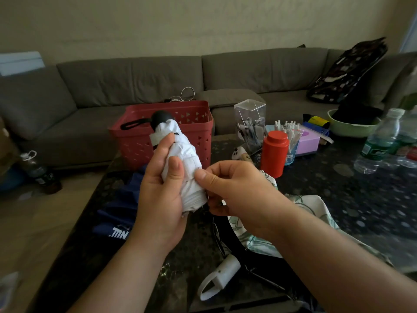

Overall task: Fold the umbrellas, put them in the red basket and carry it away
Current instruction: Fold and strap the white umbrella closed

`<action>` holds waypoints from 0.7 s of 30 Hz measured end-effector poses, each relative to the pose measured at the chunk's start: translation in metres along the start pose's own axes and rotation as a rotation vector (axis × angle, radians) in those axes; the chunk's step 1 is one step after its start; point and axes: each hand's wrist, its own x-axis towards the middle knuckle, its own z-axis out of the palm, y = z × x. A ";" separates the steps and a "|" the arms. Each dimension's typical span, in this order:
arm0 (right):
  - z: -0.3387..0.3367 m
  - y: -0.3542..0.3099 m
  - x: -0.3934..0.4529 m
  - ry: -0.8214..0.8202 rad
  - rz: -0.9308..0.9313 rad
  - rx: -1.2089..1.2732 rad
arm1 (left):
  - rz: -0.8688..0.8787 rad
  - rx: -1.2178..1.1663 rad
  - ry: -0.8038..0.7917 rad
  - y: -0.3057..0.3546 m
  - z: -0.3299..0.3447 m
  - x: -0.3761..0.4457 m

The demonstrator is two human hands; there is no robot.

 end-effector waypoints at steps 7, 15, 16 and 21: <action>0.001 0.007 0.003 -0.039 0.072 -0.040 | -0.014 -0.013 0.090 -0.005 -0.002 0.003; -0.002 0.008 0.004 -0.137 0.229 0.213 | 0.007 0.023 0.047 -0.005 -0.003 0.004; 0.000 0.009 0.004 -0.134 0.232 0.232 | 0.015 0.027 0.037 -0.004 -0.005 0.005; 0.006 0.013 0.003 -0.129 0.177 0.189 | -0.006 0.005 0.023 -0.002 -0.010 0.009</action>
